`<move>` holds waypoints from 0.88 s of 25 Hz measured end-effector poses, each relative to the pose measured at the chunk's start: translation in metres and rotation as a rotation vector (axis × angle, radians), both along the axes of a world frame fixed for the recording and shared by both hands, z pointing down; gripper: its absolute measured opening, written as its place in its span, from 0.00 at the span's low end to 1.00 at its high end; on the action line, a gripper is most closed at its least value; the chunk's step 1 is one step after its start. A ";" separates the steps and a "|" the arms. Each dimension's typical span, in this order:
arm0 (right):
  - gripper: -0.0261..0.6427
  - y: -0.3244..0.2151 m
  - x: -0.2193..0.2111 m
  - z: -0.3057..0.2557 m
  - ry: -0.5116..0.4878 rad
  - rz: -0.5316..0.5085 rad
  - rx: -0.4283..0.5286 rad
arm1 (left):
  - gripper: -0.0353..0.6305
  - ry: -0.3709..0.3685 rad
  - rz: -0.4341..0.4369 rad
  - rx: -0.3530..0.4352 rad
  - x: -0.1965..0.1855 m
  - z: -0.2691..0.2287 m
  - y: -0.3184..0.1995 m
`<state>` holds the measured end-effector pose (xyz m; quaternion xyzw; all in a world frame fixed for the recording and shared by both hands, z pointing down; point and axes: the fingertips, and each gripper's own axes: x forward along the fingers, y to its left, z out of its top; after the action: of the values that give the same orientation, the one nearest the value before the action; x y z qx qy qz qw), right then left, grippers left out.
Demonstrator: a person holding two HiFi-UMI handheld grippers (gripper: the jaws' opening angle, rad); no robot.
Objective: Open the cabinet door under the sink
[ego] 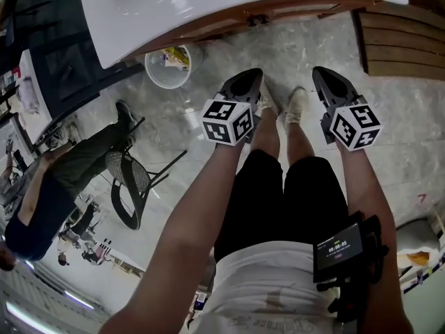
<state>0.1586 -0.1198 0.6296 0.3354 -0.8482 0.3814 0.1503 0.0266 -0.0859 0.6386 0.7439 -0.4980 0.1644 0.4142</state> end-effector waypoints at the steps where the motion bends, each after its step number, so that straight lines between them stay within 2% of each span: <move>1: 0.06 -0.002 -0.001 0.002 0.001 0.004 0.002 | 0.07 0.001 -0.001 0.002 0.000 0.003 -0.003; 5: 0.06 -0.012 -0.006 0.012 -0.001 0.009 0.007 | 0.07 0.005 0.002 0.010 -0.002 0.012 -0.015; 9: 0.06 -0.014 -0.008 0.021 -0.001 0.002 0.005 | 0.07 0.031 -0.033 0.015 -0.004 0.021 -0.026; 13: 0.06 -0.012 -0.010 0.026 -0.012 -0.009 -0.005 | 0.07 0.006 -0.053 0.009 -0.009 0.038 -0.036; 18: 0.06 -0.008 -0.003 0.033 -0.002 -0.024 -0.012 | 0.07 0.012 -0.135 0.000 -0.023 0.060 -0.055; 22: 0.06 -0.001 0.009 0.041 0.016 0.000 -0.035 | 0.17 0.016 -0.152 0.003 -0.031 0.068 -0.074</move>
<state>0.1679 -0.1206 0.6702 0.3358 -0.8401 0.3936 0.1630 -0.0043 -0.1604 0.7063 0.7059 -0.5500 0.1257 0.4282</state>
